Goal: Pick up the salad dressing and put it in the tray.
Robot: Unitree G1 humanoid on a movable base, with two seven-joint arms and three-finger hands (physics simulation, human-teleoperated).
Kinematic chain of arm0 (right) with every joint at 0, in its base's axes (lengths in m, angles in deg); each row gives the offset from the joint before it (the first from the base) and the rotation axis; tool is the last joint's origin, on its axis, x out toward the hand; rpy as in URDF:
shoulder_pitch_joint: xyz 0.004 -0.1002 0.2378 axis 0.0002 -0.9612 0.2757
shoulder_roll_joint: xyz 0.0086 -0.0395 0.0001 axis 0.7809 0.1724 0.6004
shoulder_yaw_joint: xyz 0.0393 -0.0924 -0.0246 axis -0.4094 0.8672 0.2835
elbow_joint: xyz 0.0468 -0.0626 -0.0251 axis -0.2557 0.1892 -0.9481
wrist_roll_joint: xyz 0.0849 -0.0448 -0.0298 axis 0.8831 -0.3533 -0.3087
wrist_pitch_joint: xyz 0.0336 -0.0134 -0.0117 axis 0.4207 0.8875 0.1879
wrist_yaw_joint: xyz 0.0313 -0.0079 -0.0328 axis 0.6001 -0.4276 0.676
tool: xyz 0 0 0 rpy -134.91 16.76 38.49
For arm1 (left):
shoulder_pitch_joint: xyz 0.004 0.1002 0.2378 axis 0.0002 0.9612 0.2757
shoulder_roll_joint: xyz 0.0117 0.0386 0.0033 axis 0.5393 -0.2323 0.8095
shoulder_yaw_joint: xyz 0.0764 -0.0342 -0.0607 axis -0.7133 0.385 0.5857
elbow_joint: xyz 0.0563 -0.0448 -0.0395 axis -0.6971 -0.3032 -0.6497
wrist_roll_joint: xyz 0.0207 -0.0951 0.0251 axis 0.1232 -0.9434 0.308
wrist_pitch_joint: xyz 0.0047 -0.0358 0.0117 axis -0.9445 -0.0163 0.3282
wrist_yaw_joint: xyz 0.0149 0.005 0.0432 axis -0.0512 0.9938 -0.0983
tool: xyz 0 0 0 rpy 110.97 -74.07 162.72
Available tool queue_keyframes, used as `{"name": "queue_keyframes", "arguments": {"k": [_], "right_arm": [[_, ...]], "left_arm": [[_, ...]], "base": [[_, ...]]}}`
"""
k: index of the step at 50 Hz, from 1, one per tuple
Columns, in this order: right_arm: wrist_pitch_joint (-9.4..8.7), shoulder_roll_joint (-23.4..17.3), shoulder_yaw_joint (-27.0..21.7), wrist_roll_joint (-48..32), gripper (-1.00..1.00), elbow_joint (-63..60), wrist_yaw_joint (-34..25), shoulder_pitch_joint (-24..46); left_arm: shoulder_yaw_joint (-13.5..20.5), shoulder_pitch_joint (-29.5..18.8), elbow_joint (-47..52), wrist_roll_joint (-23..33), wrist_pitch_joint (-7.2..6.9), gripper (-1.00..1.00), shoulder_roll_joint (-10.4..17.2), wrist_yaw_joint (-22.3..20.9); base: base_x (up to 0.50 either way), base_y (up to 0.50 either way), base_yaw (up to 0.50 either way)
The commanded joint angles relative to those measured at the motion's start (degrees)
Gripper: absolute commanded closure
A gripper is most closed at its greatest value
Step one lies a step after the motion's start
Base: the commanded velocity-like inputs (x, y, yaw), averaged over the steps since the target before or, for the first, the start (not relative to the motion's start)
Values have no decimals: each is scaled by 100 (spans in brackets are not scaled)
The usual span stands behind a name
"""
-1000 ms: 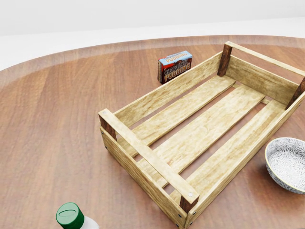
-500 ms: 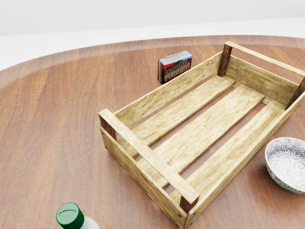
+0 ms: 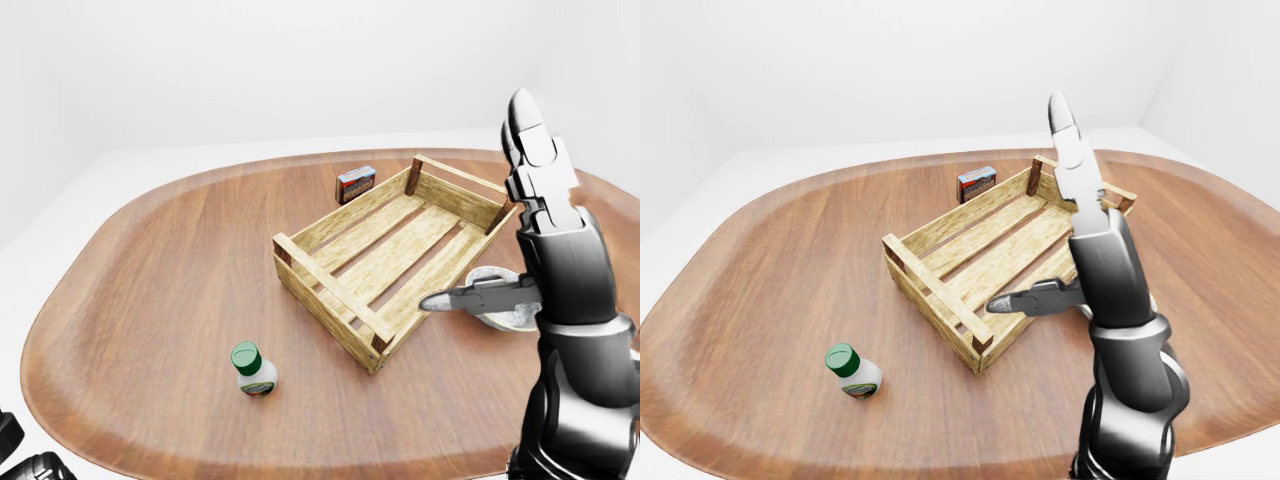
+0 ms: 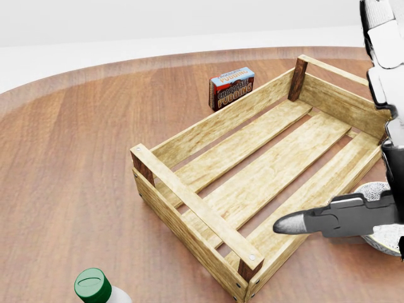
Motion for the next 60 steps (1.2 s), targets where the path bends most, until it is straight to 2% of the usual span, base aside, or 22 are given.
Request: {"name": "queue_keyframes", "arguments": {"k": [1, 6, 12, 15, 18, 25, 33, 40, 43, 48, 60], "right_arm": [[0, -505, 1437, -1123, -100, 1795, -429, 2343], [0, -416, 1854, -1880, -100, 2847, -1090, 3046], [0, 94, 2064, -2876, -100, 4007, -1750, 3570], [0, 408, 2343, -3349, -100, 4654, -1762, 3682], [0, 670, 2285, -3556, -100, 4897, -1762, 3678], [0, 1317, 2500, -3812, -100, 5298, -1762, 3438], [0, 1554, 2660, -4210, -100, 5047, -1762, 2975], [0, 1827, 3118, -4686, -100, 4134, -1762, 1897], [0, 2011, 3091, -4452, -100, 4046, -1762, 1582], [0, 1992, 3259, -4028, -100, 4223, -1762, 1259], [0, 1944, 3239, -3048, -100, 4960, -1762, 1391]], "left_arm": [[16, 7, -12, -11, 0, -100, 16, 4], [6, 4, -20, -16, 0, -100, 17, 9], [-8, -5, -90, 29, 0, -100, 18, 2], [-13, -8, -95, 18, 0, -100, 9, 8], [-7, -2, -95, 8, 0, -100, 8, 4], [-2, -2, -106, -8, 0, -100, 21, 16], [2, -17, -66, -45, 0, -100, 36, 53], [13, -41, -60, -112, 0, -100, 67, 88], [-20, -31, -75, -76, 0, -100, 45, 87], [-42, -44, -72, -46, 0, -100, 26, 67], [-57, -57, -116, -43, 0, -100, 26, 69]], "base": [[0, 0, 0], [0, 0, 0], [0, 0, 0], [0, 0, 0], [0, 0, 0], [0, 0, 0], [0, 0, 0], [0, 0, 0], [0, 0, 0], [0, 0, 0], [0, 0, 0]]}}
